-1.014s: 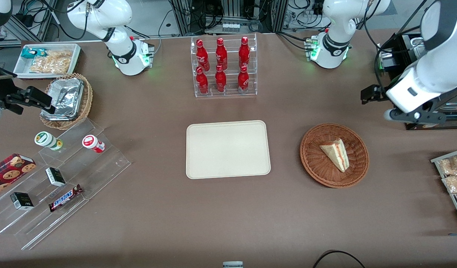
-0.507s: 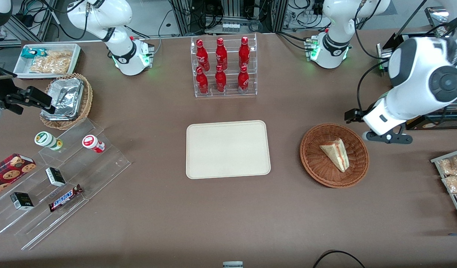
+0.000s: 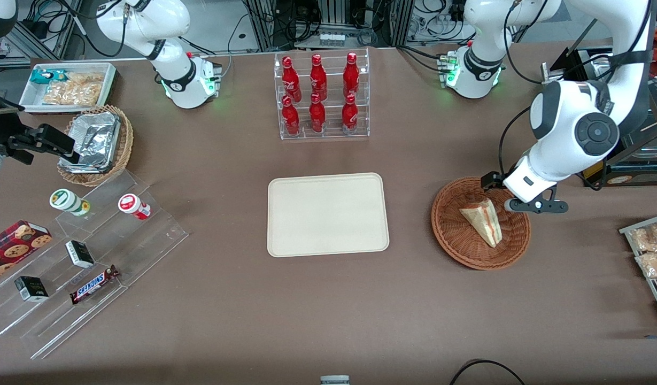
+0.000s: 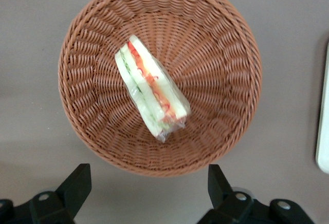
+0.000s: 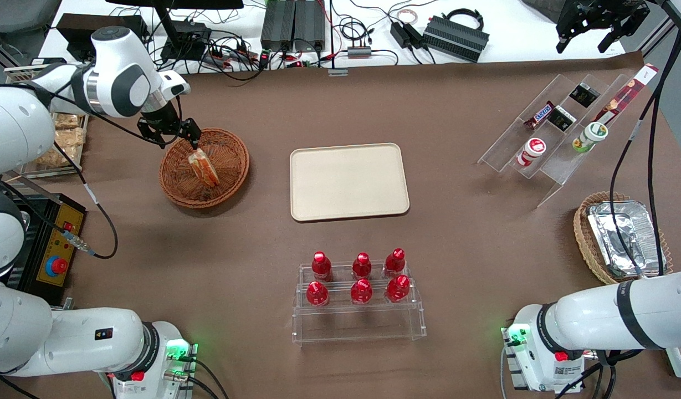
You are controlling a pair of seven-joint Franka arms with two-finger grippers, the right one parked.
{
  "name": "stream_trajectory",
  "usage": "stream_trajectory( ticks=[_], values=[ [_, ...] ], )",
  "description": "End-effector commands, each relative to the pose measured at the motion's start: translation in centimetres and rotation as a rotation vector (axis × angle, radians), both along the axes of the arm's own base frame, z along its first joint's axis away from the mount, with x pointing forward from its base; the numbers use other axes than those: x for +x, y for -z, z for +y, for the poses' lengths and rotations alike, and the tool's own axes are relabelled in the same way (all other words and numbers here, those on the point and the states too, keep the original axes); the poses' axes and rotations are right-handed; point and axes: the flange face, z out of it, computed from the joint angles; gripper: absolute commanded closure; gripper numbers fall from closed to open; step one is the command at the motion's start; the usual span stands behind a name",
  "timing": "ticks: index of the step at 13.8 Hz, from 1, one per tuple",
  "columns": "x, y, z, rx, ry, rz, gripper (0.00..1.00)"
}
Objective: Place sandwich from basket to tray
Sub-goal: 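Move the left gripper over the wrapped sandwich in the wicker basket, then lower the left gripper and close it on the sandwich's edge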
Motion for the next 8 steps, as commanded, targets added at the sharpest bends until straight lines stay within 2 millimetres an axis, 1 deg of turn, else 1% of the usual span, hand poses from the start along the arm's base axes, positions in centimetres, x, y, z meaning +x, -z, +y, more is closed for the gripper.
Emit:
stream_trajectory(
  ticks=[1, 5, 8],
  values=[
    [-0.8, 1.2, 0.2, 0.003, -0.106, -0.034, 0.0],
    [-0.1, 2.9, 0.1, 0.003, -0.337, -0.048, 0.0],
    [0.1, 3.7, 0.0, 0.005, -0.416, -0.045, 0.0]
  ],
)
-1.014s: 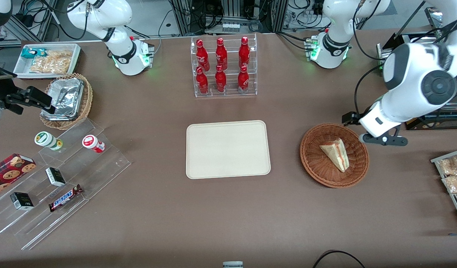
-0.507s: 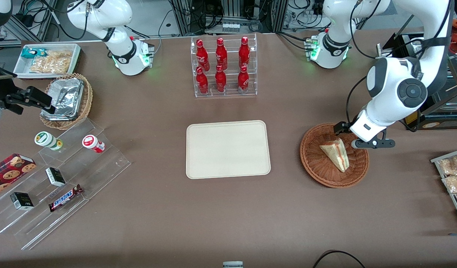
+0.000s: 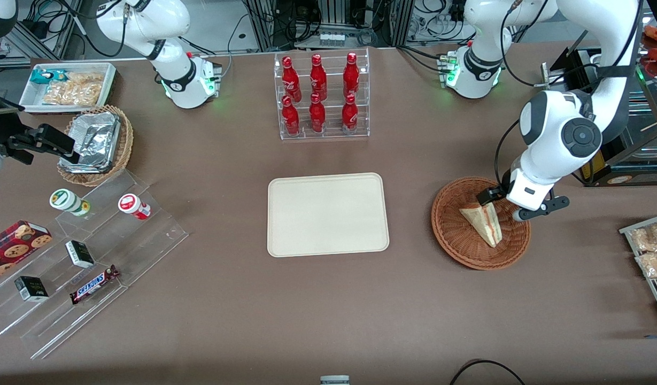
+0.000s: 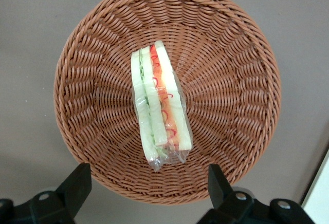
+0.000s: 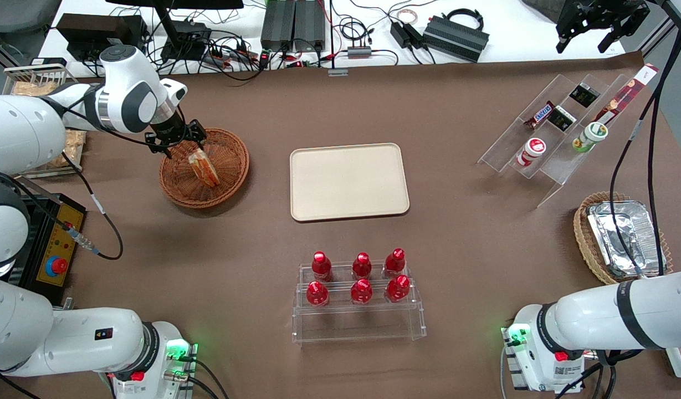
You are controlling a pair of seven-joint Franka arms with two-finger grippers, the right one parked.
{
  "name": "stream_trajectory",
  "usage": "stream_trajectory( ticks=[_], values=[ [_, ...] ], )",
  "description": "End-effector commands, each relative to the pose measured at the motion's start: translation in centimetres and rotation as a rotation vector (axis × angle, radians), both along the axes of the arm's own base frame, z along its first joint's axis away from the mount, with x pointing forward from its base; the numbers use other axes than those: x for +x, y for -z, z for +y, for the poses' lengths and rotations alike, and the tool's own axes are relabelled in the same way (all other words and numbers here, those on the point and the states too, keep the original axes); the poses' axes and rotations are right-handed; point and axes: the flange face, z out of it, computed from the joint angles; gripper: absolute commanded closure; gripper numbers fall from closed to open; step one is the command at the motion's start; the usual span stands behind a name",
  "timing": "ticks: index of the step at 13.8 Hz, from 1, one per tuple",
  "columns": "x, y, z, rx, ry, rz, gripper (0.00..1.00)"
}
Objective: Place sandwich from basket to tray
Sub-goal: 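Lower the left gripper and close it on the sandwich's edge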
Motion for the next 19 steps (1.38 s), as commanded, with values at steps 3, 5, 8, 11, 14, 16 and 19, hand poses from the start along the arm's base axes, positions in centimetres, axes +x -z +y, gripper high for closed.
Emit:
stream_trajectory(
  ticks=[3, 5, 8, 11, 14, 16, 19],
  values=[
    [0.4, 2.0, -0.4, -0.004, -0.185, -0.005, 0.0],
    [0.5, 2.8, -0.5, -0.006, -0.195, -0.006, 0.0],
    [0.8, 4.3, -0.5, -0.013, -0.227, -0.006, 0.0],
    [1.1, 6.0, -1.2, -0.021, -0.284, -0.011, 0.0],
    [1.1, 7.3, -1.3, -0.022, -0.285, 0.001, 0.0],
    [1.0, 7.7, -1.3, -0.021, -0.285, 0.007, 0.34],
    [1.1, 7.6, -1.1, -0.02, -0.277, 0.008, 0.85]
  ],
)
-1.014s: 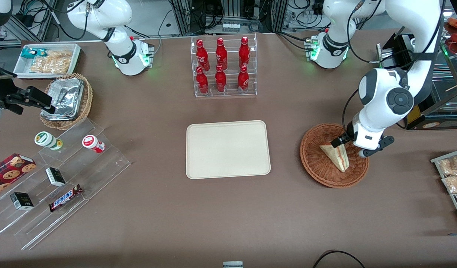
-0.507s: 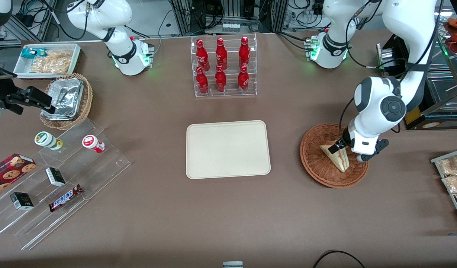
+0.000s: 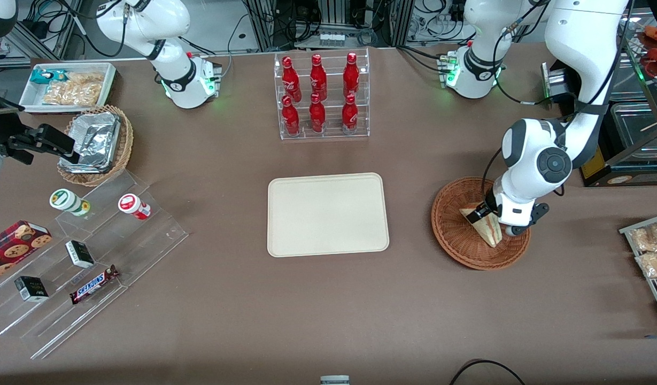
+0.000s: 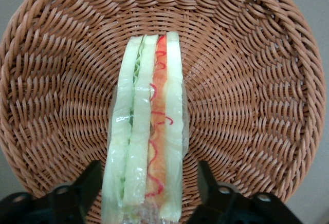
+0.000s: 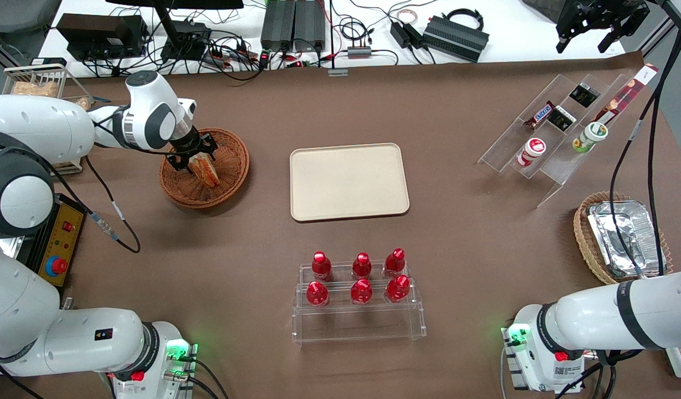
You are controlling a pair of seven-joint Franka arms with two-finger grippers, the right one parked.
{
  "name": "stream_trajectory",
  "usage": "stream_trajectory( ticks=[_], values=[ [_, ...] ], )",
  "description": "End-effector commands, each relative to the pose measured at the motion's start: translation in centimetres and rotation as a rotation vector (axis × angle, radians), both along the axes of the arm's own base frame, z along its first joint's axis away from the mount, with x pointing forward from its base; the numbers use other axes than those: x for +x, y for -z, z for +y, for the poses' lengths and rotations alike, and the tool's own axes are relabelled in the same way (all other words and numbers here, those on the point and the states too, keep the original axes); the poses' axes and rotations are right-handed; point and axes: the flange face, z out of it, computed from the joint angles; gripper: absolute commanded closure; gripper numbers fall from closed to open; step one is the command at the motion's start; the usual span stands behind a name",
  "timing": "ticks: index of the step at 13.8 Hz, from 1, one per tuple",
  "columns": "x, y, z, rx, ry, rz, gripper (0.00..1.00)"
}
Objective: Place sandwich from basket to tray
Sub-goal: 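Lift the sandwich and carry it with the left gripper over the tray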
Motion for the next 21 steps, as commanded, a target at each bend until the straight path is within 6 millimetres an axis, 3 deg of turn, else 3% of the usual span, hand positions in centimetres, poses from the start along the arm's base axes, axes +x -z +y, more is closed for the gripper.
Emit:
stream_trajectory(
  ticks=[1, 4, 7, 11, 14, 17, 21],
  values=[
    [0.2, -0.4, -0.2, -0.001, -0.004, -0.014, 0.86],
    [0.3, -1.0, -0.2, -0.001, 0.038, -0.013, 0.91],
    [1.3, -5.0, -0.6, 0.007, 0.113, 0.046, 0.93],
    [0.7, -7.4, -4.5, -0.005, 0.27, 0.102, 0.95],
    [-0.2, -7.7, -9.4, -0.018, 0.32, 0.101, 0.99],
    [-0.7, -7.6, -16.8, -0.036, 0.387, 0.09, 0.97],
    [-1.0, -7.8, -24.4, 0.016, 0.437, 0.043, 0.98]
  ],
)
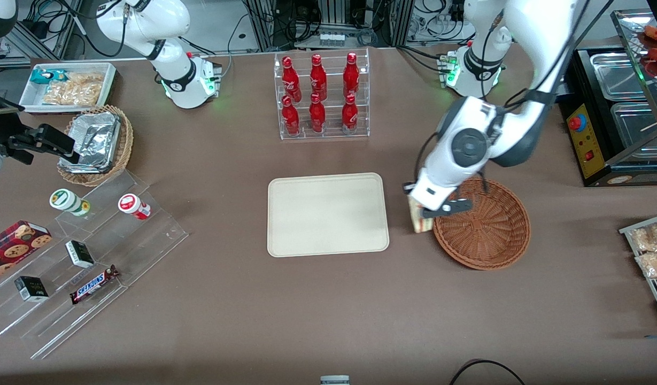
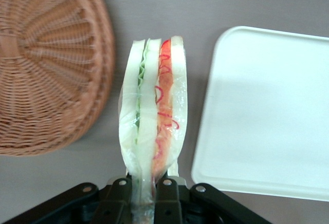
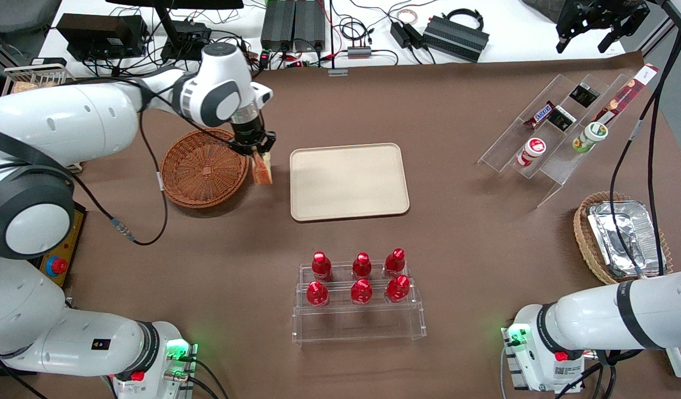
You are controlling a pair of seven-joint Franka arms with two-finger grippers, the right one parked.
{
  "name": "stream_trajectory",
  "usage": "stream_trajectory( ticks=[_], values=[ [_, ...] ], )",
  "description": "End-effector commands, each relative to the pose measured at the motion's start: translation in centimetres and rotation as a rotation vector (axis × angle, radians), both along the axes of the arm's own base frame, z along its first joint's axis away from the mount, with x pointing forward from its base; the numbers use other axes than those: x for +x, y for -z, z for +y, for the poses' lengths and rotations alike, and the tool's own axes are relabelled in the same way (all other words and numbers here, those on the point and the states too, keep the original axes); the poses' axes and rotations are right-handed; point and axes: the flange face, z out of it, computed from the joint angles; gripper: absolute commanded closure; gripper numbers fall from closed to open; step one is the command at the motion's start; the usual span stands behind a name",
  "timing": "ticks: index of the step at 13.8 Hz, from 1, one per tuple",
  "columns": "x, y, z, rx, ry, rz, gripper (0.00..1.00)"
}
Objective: Place sandwich from basket to tray
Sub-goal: 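Lift the sandwich and carry it with the left gripper over the tray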
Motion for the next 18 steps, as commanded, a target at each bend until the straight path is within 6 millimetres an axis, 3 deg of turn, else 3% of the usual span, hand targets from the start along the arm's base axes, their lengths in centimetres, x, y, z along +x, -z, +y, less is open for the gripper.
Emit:
stream_trajectory(
  ticks=[1, 5, 11, 15, 18],
  values=[
    [1.0, 0.7, -4.8, 0.05, -0.008, -0.042, 0.98],
    [1.2, 1.5, -11.1, 0.025, -0.034, -0.066, 0.99],
    [-0.1, 3.2, -17.8, -0.025, -0.015, -0.05, 0.99],
    [0.1, 5.0, -19.9, -0.039, 0.001, -0.042, 0.99],
    [0.4, 7.1, -20.4, -0.042, 0.001, -0.02, 0.99]
  ],
)
